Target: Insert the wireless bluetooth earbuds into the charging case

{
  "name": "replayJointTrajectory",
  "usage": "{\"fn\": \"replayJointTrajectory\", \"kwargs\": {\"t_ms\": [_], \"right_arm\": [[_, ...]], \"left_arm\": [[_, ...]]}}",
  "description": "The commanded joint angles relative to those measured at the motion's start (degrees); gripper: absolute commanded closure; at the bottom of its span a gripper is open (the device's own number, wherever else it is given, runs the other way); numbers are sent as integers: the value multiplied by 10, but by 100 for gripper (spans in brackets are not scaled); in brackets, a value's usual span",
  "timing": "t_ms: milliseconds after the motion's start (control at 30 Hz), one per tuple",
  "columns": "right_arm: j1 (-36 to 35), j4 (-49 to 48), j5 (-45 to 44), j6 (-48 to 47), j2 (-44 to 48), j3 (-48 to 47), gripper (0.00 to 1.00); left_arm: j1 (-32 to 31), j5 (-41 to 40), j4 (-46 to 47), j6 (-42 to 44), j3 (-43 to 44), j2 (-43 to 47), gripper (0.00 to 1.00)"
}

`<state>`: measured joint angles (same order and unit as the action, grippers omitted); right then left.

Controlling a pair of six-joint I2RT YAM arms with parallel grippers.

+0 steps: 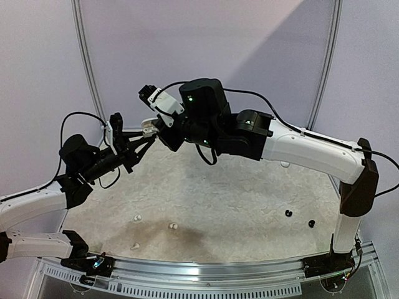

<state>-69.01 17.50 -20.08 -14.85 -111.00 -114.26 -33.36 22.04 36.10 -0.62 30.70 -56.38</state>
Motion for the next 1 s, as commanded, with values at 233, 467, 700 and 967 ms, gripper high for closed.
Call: {"fn": "replayJointTrajectory", "kwargs": {"t_ms": [233,467,700,967], "right_arm": [[-2,54,-3,-1,-29,-23,85],[-2,60,-4,3,-31,-25,80],[-2,56,-1,6,-35,-31,80],[-2,67,-6,10,-47,-48,81]], "left_arm": [[-8,8,35,5,10,0,100],[-8,5,34,5,11,-1,100],[-8,11,32,5,9,-2,100],[-8,0,29,-10,10,-1,100]]}}
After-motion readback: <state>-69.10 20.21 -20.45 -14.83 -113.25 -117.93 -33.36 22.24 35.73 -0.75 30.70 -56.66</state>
